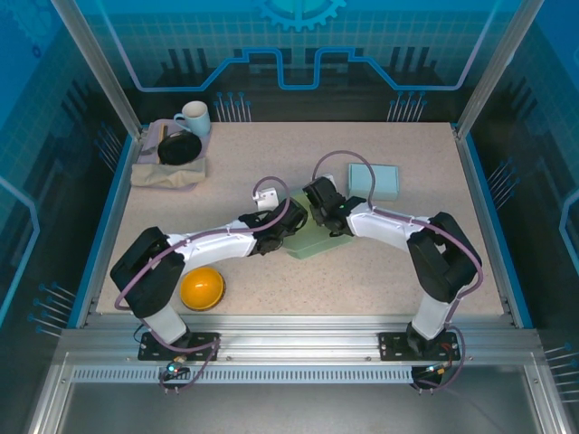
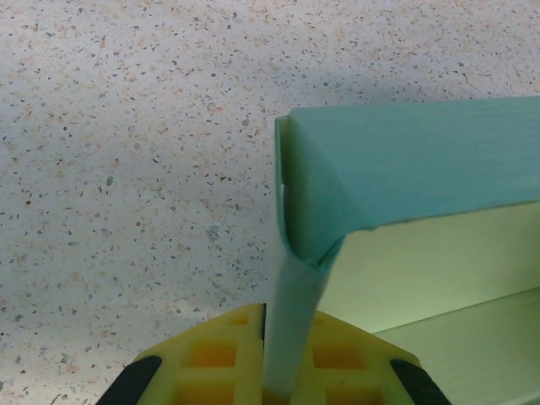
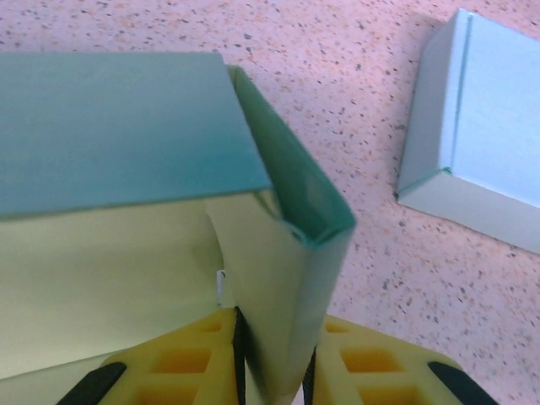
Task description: Fold the paper box
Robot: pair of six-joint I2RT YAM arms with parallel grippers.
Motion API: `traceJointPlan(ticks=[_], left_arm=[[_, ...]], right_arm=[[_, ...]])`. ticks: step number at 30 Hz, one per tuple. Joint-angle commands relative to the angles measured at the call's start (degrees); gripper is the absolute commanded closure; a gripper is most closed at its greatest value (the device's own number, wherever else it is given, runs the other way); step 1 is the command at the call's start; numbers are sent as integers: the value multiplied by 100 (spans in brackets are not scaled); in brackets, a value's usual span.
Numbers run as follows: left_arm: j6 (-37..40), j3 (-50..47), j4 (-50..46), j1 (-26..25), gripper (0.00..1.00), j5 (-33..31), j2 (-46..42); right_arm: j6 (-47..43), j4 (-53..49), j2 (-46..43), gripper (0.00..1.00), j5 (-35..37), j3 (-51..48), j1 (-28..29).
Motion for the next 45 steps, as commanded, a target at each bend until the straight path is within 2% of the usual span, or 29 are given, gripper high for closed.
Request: traceJointPlan(ticks=[1, 4, 9, 14, 17, 20, 22, 24, 25, 27, 32, 38, 42, 43, 45], left_arm=[[-226, -20, -920, 122, 96, -863, -170], [-214, -26, -868, 108, 96, -832, -147], [-84, -3, -709, 83, 96, -766, -46], [229, 95, -569, 85, 96, -693, 83], [503, 79, -365, 84, 95, -657, 74], [1130, -5, 140, 87, 95, -556, 56], [1831, -144, 749, 94, 94, -269, 28], [2771, -369, 1604, 93, 96, 324, -33], [3388, -541, 2130, 96, 97, 820, -92], [4359, -637, 2533, 115, 97, 1722, -229], [5596, 300, 914, 445, 97, 3167, -230], [6628, 1396, -922, 507, 97, 3869, -27], [7414, 2296, -2392, 500, 97, 3923, 194], [7823, 2476, -2757, 498, 97, 3869, 243], [8556, 2605, -3210, 379, 97, 3442, 275]], right_arm=[[399, -1168, 155, 76, 1663, 44, -281], [285, -966, 64, 73, 1216, 45, -277], [-59, 212, -575, 60, -831, -408, -243], [-138, 288, -1165, 47, -1889, -525, -190], [-214, 10, -1660, 43, -2303, -642, -185], [-244, -256, -2400, 38, -2612, -788, -219], [-301, -537, -2825, 34, -2730, -761, -289], [-373, -904, -3112, 32, -2799, -641, -420], [-413, -1102, -3253, 32, -2817, -560, -521], [-500, -1451, -3468, 32, -2836, -442, -704], [-649, -1757, -4140, 32, -2712, -529, -1222], [-641, -1742, -4723, 29, -2674, -814, -1501], [-636, -1777, -4991, 29, -2597, -941, -1545], [-602, -1761, -5078, 29, -2563, -994, -1561], [-526, -1715, -5271, 28, -2502, -1111, -1586]])
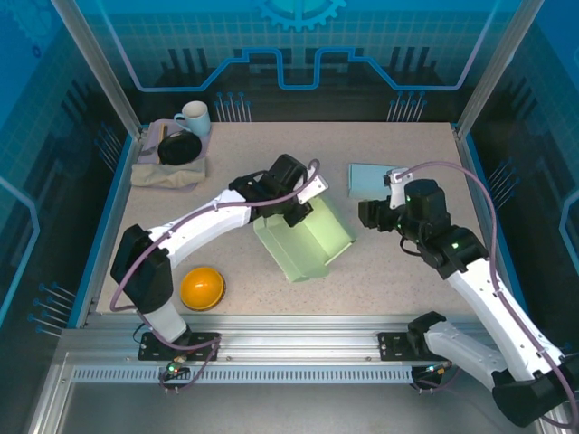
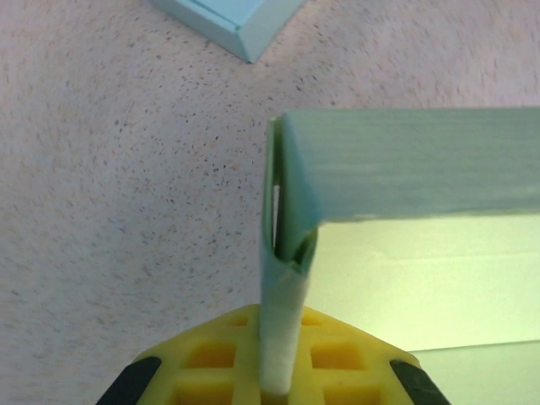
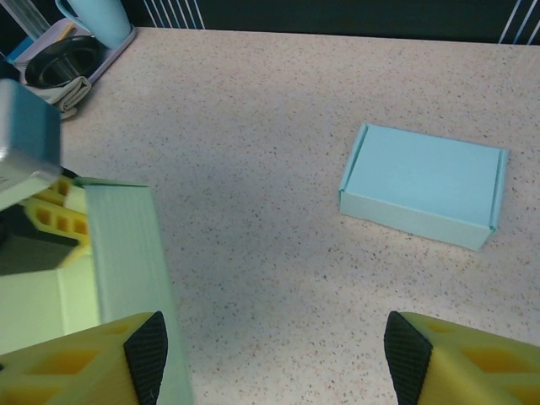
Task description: Fold the paper box
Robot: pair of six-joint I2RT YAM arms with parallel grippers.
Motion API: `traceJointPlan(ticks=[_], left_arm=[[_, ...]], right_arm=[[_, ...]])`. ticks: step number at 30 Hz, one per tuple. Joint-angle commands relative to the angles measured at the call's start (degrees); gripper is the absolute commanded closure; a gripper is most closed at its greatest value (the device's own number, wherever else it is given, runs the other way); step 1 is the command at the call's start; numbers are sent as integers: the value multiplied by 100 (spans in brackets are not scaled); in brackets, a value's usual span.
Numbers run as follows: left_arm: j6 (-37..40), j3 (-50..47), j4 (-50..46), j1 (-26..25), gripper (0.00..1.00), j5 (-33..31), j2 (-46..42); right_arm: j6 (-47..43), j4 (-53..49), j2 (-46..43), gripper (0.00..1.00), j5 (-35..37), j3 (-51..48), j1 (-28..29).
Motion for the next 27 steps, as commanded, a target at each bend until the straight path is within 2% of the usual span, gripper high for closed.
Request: traceJointPlan(ticks=[1, 4, 6, 8, 10, 15, 21, 25, 27], left_arm=[[1587, 184, -1433, -181, 98, -424, 85], [2473, 76, -1272, -374, 99, -891, -72], [3387, 29, -1399, -430, 100, -1035, -50], [4253, -137, -1200, -502, 100, -1541, 29], [4625, -53, -1168, -530, 100, -1835, 245], [4801, 527, -1545, -644, 96, -2223, 1077], [4607, 1036, -1421, -655, 94, -2383, 1946], [4441, 1294, -1401, -655, 75, -2307, 2204], [4433, 1280, -1382, -653, 72, -2288, 2229]], right_arm=[[95, -20, -352, 28, 182, -204, -113], [236, 192, -704, 27, 252, -413, -145], [302, 330, -890, 26, 291, -724, -165], [364, 412, -1046, 25, 335, -895, -186], [410, 434, -1139, 24, 345, -987, -224], [548, 439, -1320, 23, 282, -1175, -265], [630, 332, -1468, 23, 143, -1284, -296], [638, 209, -1547, 22, 129, -1334, -301], [623, 169, -1603, 22, 149, -1367, -319]])
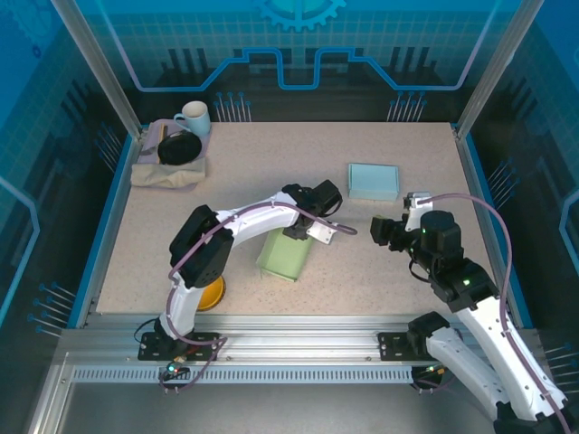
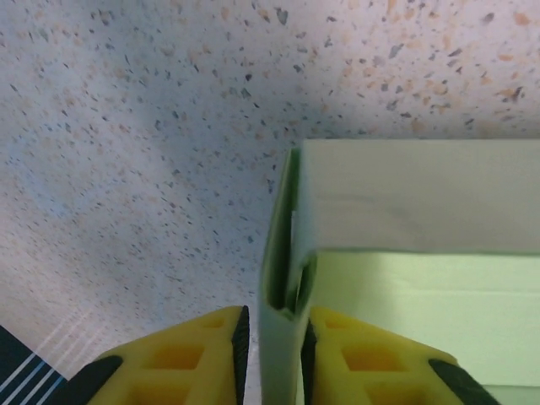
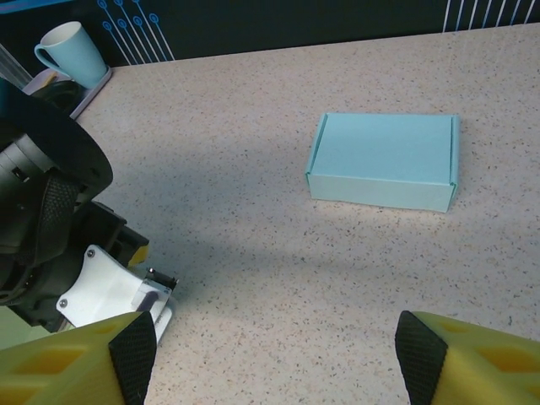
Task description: Fold the paper box
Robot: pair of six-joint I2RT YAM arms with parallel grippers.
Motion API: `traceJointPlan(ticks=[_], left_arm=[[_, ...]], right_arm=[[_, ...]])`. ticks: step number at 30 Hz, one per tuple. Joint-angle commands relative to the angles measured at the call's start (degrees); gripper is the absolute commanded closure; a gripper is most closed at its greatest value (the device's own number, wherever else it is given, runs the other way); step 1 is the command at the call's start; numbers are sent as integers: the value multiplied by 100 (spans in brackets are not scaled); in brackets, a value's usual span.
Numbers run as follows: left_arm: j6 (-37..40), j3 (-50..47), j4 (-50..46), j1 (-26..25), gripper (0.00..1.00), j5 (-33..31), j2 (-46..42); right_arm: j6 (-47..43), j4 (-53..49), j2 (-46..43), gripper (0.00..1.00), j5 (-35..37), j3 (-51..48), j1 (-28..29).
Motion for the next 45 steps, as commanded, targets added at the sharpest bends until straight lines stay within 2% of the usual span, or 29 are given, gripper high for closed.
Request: traceJointPlan(ticks=[1, 7, 10, 13, 17, 19, 22, 23, 28, 32, 36, 40, 45], left_arm=[[12, 184, -93, -35, 70, -55, 65], [-1, 117, -50, -42, 59, -5, -89], [6, 116, -64, -44, 59, 18, -145], [-28, 93, -36, -45, 68, 89, -172], [10, -154, 318, -34, 71, 196, -149], [-22, -268, 580, -22, 78, 258, -92], [-204, -261, 881, 42, 98, 193, 130], [-241, -281, 993, 61, 100, 154, 199], [-185, -718, 1824, 88, 100, -88, 420], [-402, -741, 1833, 89, 100, -29, 512], [-638, -709, 1676, 84, 91, 121, 558], [-748, -718, 1572, 115, 77, 229, 545], [-819, -662, 1440, 146, 70, 340, 447]], right_arm=[[65, -120, -143, 22, -56, -116, -99], [53, -107, -207, 21, -54, -166, -133], [72, -114, -189, 21, -84, -156, -142], [89, -128, -204, 21, -90, -166, -142], [98, -154, -224, 21, -71, -190, -143], [104, -155, -237, 21, -79, -213, -146], [143, -130, -235, 21, -92, -305, -150], [160, -101, -233, 21, -92, -372, -150], [260, -43, -215, 21, -34, -608, -151], [263, -17, -168, 21, 25, -661, -155], [283, 46, -86, 21, 31, -680, -150], [334, 40, -5, 21, -21, -689, -152], [345, -24, -22, 21, -9, -694, -158]])
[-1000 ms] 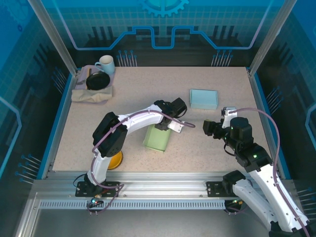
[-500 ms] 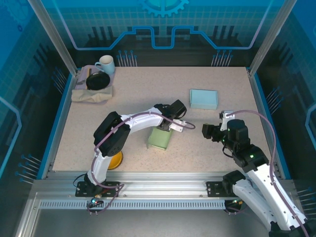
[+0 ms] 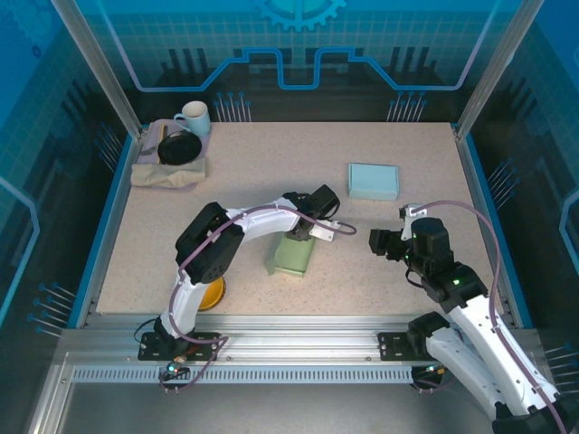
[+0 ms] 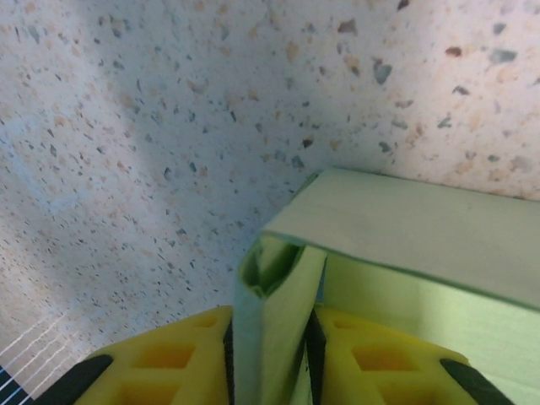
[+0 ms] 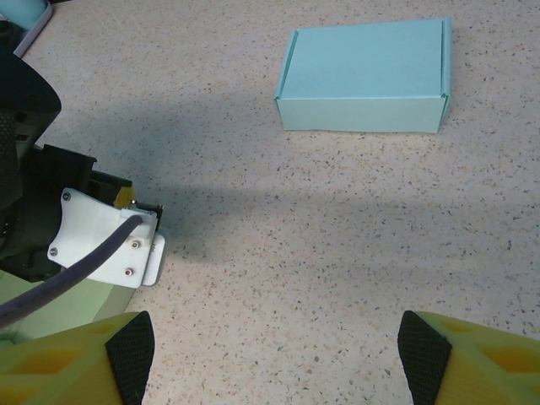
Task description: Fold the paper box
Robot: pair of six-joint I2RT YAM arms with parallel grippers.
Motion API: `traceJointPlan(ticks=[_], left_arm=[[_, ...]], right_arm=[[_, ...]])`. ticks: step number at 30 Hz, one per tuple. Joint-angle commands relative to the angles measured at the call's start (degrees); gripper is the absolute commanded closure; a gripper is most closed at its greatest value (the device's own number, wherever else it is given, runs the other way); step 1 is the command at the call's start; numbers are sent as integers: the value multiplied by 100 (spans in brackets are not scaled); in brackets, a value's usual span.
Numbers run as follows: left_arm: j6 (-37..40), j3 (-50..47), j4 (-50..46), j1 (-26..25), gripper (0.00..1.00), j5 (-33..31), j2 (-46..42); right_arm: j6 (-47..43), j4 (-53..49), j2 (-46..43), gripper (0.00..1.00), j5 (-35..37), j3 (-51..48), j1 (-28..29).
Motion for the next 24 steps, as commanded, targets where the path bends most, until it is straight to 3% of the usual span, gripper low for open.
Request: traceJointPlan(ticks=[1, 24], left_arm=[[-248, -106, 86, 11, 69, 315, 99], [-291, 94, -291, 82, 48, 601, -675]], right_arm=[[78, 26, -52, 21, -26, -38, -86], [70, -177, -153, 21, -118, -46, -91]])
